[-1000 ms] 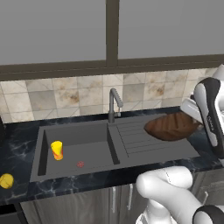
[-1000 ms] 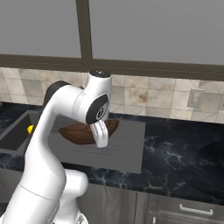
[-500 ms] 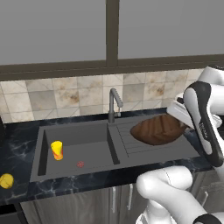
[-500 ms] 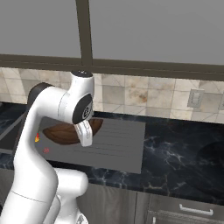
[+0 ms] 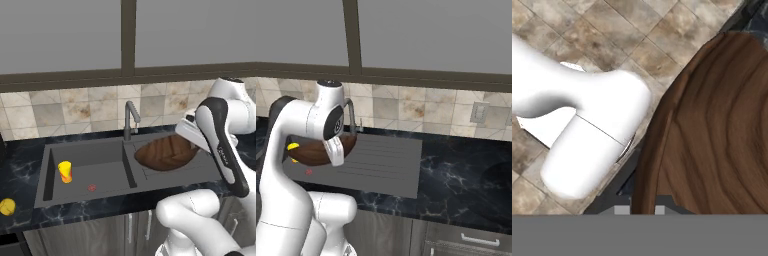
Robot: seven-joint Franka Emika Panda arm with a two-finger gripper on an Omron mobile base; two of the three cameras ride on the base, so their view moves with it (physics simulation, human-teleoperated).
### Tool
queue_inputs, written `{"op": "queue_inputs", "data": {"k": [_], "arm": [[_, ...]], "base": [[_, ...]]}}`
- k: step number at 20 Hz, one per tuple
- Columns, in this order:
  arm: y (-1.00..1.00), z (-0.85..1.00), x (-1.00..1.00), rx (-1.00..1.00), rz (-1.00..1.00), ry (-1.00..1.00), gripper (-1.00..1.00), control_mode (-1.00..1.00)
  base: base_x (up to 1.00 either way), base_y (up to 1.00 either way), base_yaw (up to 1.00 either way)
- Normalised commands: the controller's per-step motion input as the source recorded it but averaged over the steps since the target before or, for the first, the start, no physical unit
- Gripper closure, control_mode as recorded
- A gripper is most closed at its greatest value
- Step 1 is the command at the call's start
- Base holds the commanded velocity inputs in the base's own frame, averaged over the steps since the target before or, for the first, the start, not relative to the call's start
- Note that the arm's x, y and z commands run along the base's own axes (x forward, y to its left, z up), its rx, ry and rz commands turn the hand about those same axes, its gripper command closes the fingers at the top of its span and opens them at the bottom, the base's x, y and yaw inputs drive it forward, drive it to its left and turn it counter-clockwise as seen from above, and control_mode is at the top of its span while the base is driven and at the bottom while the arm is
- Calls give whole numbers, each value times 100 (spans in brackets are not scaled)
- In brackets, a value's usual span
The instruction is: Remove the lemon and bell pepper from the sink. Then move the bowl and cup from the counter to the sink for washing.
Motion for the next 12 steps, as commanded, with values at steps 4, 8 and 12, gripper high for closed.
{"op": "queue_inputs", "data": {"k": [4, 8, 12], "arm": [[47, 0, 0, 0, 0, 4, 100, -100], [48, 0, 0, 0, 0, 4, 100, -100], [45, 0, 0, 0, 0, 7, 100, -100]], "base": [[0, 0, 0], [0, 0, 0], [0, 0, 0]]}}
